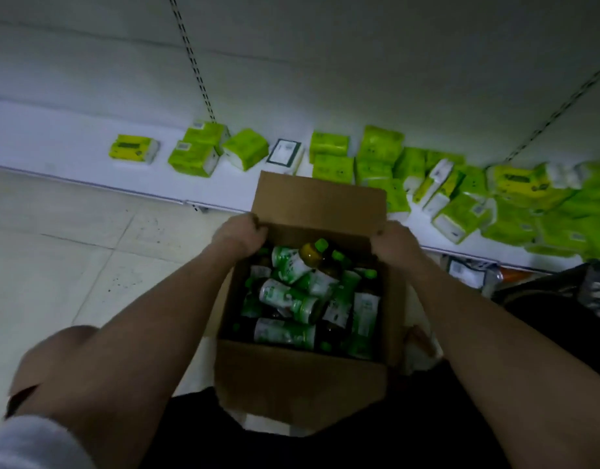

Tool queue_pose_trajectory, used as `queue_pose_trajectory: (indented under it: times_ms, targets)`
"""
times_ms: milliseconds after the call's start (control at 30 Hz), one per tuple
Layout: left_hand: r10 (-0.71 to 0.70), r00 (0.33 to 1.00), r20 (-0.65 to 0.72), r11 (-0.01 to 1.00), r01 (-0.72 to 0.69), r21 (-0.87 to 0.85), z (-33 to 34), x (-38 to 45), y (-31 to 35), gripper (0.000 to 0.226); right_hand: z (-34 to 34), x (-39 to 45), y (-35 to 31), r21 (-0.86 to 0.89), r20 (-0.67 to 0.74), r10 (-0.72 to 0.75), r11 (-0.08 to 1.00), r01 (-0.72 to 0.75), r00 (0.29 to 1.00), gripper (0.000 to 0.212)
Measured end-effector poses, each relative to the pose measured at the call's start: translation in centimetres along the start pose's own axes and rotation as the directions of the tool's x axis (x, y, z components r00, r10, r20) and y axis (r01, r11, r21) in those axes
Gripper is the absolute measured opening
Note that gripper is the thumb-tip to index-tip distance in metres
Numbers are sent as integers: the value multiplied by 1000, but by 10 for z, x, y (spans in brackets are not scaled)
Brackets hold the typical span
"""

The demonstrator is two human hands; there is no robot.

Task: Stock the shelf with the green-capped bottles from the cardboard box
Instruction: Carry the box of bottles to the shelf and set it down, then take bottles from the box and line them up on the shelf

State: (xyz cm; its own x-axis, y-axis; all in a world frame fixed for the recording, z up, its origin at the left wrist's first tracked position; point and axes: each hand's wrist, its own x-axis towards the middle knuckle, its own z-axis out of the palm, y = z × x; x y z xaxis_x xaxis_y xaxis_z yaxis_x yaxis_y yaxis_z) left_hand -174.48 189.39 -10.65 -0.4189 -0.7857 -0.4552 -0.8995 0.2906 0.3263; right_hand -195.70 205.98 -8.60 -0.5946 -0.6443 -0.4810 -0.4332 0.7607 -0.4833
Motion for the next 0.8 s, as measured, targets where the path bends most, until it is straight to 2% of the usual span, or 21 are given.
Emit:
queue_pose_trajectory:
  times_ms: [33, 100, 233, 367, 500, 633, 800]
  targets:
    - [31, 999, 11, 1000, -31, 1, 0, -16, 6, 43, 0, -9, -4, 19, -30, -51, 998, 52, 998, 22]
    - [97, 995, 30, 995, -97, -5, 3, -45, 13, 45, 5, -23, -5, 42, 23, -124, 991, 123, 992, 26]
    - [144, 989, -16, 986, -145, -78, 13, -90, 11, 46, 7, -64, -8, 93, 57, -132, 988, 127, 990, 31]
    - [113, 994, 6, 992, -113, -64, 29, -138, -2, 45, 16, -100, 3, -83, 116, -117, 988, 127, 986, 29]
    - [56, 997, -48, 996, -59, -60, 37, -153, -16, 36, 35, -108, 21, -9, 172, -119, 992, 122, 978, 31]
    - [4, 999, -43, 1000, -5, -19, 48, -169, -15, 42, 45, -122, 36, 4, 182, -157, 987, 159, 971, 40]
    - [-25, 999, -37, 998, 22, -58, 65, -173, -10, 45, 53, -120, 52, 40, 174, -161, 987, 157, 971, 44]
